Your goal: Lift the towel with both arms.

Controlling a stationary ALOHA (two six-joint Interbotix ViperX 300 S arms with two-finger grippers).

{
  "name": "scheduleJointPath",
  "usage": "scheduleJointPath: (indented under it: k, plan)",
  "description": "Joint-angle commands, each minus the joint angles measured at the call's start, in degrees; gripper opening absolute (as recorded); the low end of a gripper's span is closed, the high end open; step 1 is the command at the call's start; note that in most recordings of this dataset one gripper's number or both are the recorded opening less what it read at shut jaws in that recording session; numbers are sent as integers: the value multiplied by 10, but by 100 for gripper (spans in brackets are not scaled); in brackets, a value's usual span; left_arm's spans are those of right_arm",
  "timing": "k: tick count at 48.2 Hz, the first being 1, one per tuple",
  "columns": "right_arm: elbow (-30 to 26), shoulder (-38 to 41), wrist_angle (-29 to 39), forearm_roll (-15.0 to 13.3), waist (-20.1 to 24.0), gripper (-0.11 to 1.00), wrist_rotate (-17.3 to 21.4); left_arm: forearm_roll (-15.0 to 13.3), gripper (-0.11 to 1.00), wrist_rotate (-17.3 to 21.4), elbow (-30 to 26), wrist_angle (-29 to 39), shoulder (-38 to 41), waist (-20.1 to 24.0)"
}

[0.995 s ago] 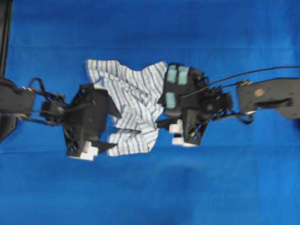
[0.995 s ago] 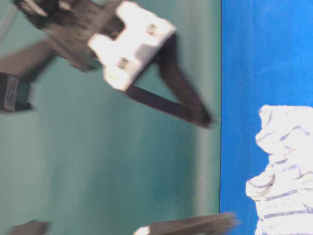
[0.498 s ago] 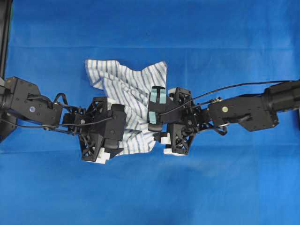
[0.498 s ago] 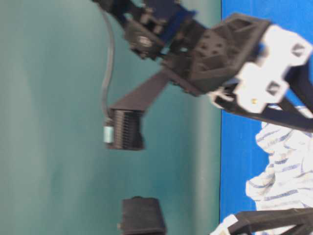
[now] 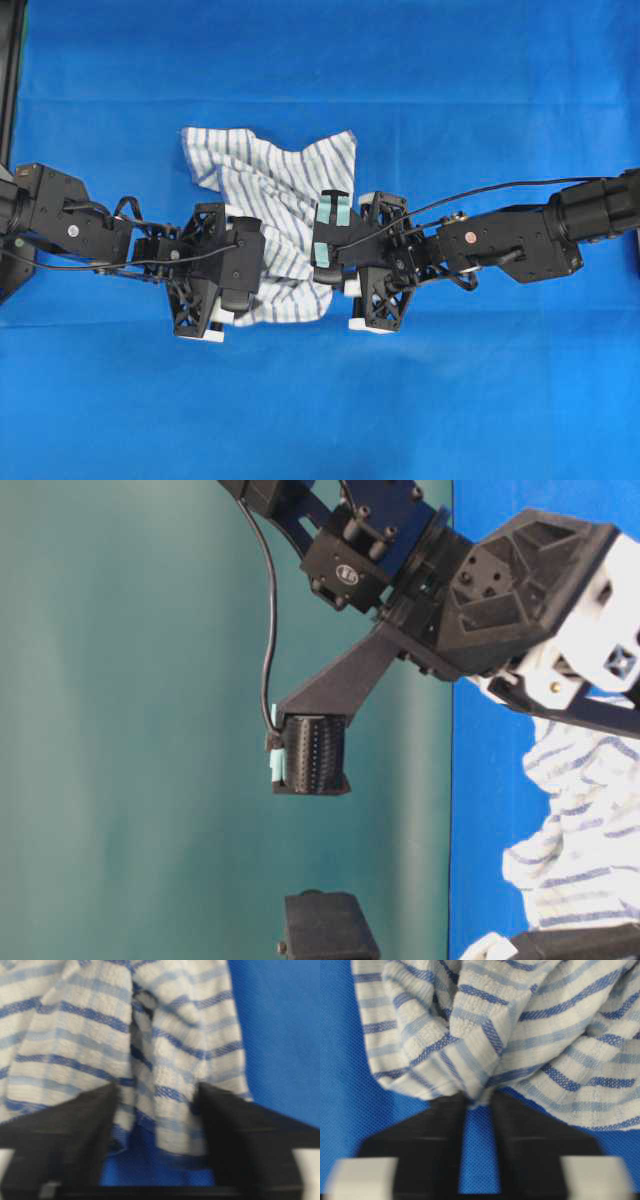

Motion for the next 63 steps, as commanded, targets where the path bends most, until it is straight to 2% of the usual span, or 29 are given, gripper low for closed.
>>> scheduleJointPath:
  k: [1,3,5,8,18,32,44,56,63]
  plan:
    - [-11,-11,-3,2,-1,12,1,-1,35,-1,-4,7,-8,0]
    - [-11,-13,-3,2,-1,4,0,-1,23,-1,-4,11,-9,0]
    - [-11,-16,-2,2,-2,3,0,-1,11,-1,-5,17,-10,0]
    - [-11,-22,0,2,-1,3,-2,-1,3,-1,-9,27,-14,0]
    - [-12,-69,14,2,-1,3,-5,-1,3,-1,-21,80,-62,5]
    - [-25,-174,79,1,-4,3,-5,-1,3,0,-80,176,-200,22]
    - [-71,-262,169,-17,-11,3,-10,2,3,1,-141,269,-292,41]
    - [-139,-318,246,-56,-14,3,-11,2,3,3,-207,322,-345,68]
    - [-188,-338,282,-64,-14,3,-21,2,3,3,-259,354,-363,80]
